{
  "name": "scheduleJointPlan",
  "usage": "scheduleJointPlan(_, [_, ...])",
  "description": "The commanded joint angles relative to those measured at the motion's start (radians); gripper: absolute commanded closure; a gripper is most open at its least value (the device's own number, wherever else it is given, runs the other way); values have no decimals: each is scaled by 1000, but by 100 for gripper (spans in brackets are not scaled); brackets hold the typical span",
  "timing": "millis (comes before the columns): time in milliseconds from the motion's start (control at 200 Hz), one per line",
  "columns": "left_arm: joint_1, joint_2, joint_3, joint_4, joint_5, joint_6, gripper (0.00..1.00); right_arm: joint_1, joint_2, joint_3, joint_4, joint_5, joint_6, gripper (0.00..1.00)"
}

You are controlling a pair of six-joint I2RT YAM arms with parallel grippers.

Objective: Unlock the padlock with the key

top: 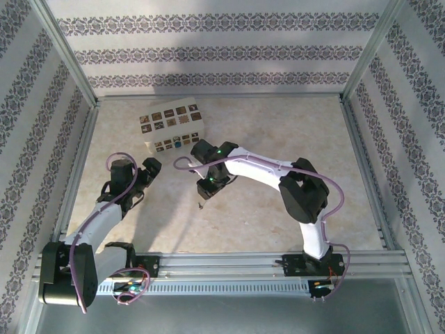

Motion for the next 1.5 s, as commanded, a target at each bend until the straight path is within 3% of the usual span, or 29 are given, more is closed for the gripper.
scheduleJointPlan(0, [14, -8, 19, -22, -19, 15, 1, 46, 36, 44, -22, -24, 108, 62])
scheduleJointPlan(185, [14, -26, 7, -26, -38, 12, 1, 91, 96, 82, -32, 9, 207, 58])
scheduleJointPlan(485, [14, -29, 7, -24, -43, 15, 1, 99, 178, 151, -106, 58, 195, 58])
scheduleJointPlan(1134, [16, -36, 9, -37, -52, 22, 1, 102, 200, 137, -145, 70, 194, 71])
scheduleJointPlan(1389, [16, -37, 9, -37, -51, 22, 1, 102, 181, 143, -126, 64, 198, 70])
scheduleJointPlan(1494, [15, -37, 7, -37, -51, 23, 1, 103, 169, 147, -111, 49, 199, 64])
